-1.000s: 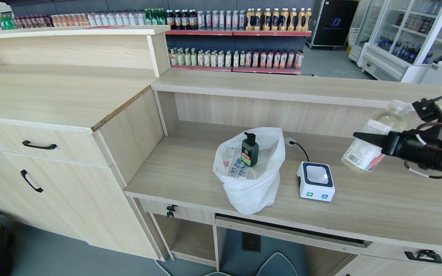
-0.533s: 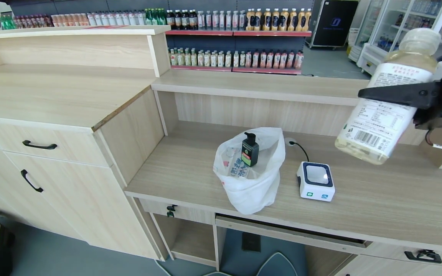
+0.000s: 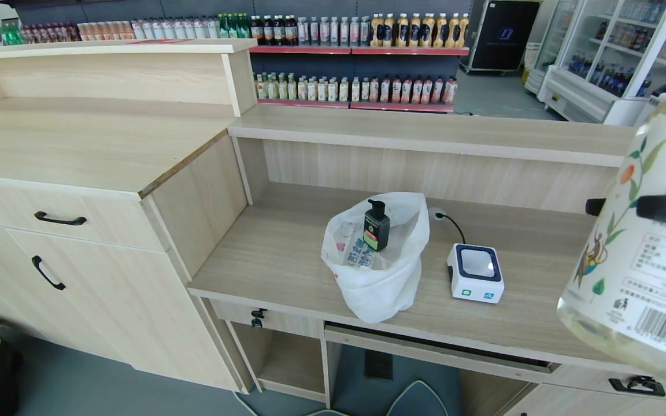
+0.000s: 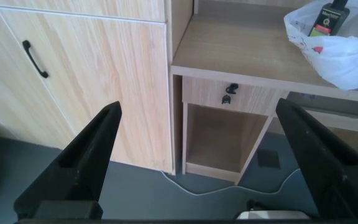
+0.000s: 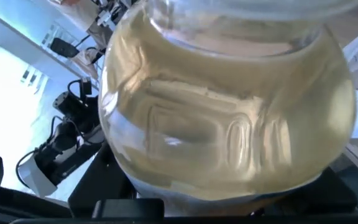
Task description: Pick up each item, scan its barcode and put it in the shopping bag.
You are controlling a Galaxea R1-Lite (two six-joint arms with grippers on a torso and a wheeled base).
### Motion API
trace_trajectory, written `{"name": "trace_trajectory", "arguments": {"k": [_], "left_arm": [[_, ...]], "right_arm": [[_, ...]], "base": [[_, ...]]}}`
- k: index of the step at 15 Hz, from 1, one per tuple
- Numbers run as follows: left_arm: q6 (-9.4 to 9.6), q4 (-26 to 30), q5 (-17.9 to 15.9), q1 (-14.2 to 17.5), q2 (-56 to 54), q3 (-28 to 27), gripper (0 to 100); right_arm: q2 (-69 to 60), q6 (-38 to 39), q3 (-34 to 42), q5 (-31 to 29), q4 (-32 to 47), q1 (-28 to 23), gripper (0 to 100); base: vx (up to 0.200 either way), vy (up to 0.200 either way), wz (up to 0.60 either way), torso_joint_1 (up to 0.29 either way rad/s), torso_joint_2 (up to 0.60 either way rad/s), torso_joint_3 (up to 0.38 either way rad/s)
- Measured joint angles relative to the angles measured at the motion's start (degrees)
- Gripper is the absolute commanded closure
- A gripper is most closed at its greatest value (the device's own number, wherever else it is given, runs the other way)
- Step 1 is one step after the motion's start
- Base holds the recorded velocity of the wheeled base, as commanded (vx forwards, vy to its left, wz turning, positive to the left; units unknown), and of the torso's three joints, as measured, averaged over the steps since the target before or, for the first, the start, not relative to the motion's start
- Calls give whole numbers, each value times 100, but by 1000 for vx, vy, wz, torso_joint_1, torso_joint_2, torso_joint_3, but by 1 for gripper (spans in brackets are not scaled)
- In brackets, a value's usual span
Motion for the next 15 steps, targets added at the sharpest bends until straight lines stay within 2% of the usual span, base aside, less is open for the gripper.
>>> {"name": "trace_trajectory", "arguments": {"k": [5, 15], "left_arm": [[2, 0, 0, -2, 0, 0, 0], [2, 0, 0, -2, 0, 0, 0]], "right_arm": [[-88, -444, 99, -50, -2, 562, 100], [-112, -452, 9, -55, 258, 691, 100]], "base": [[0, 0, 0, 0, 0, 0], [0, 0, 0, 0, 0, 0]]}}
